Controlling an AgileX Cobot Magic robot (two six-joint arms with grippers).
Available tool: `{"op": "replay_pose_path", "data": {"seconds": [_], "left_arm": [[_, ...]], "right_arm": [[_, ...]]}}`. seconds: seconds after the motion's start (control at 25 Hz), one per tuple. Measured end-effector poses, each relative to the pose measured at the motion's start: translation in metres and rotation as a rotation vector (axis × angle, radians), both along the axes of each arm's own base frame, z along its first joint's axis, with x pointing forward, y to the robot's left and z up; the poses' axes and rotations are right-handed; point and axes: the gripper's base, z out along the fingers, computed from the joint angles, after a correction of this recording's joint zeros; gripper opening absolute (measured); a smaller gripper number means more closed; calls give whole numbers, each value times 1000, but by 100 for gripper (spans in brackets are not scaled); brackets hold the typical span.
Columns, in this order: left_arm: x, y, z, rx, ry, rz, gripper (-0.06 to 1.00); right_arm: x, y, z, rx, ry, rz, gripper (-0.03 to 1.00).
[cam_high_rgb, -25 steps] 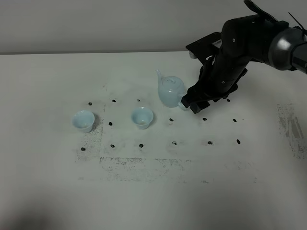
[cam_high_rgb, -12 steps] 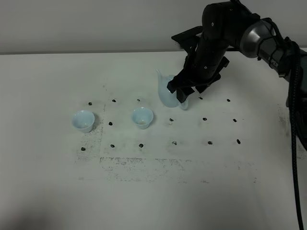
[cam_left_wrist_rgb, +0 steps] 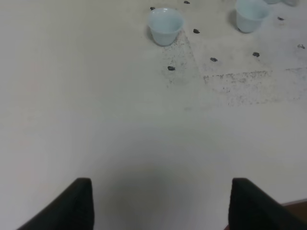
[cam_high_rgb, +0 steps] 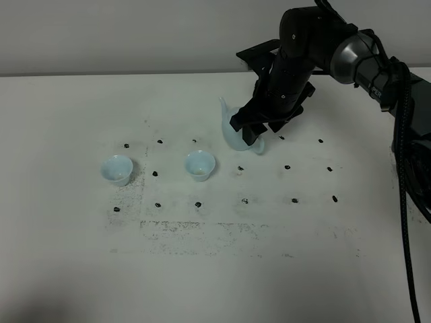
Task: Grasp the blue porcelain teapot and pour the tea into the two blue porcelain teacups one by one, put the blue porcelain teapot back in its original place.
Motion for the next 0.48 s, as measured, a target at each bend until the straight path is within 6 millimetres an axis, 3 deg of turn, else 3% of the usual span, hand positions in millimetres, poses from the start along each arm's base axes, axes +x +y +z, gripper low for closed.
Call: {"op": "replay_pose_path", "data": {"seconds": [0.48], "left_arm": [[0, 0, 0, 0, 0, 0, 61]], "right_arm": [[0, 0, -1, -4, -1, 22, 59]]}}
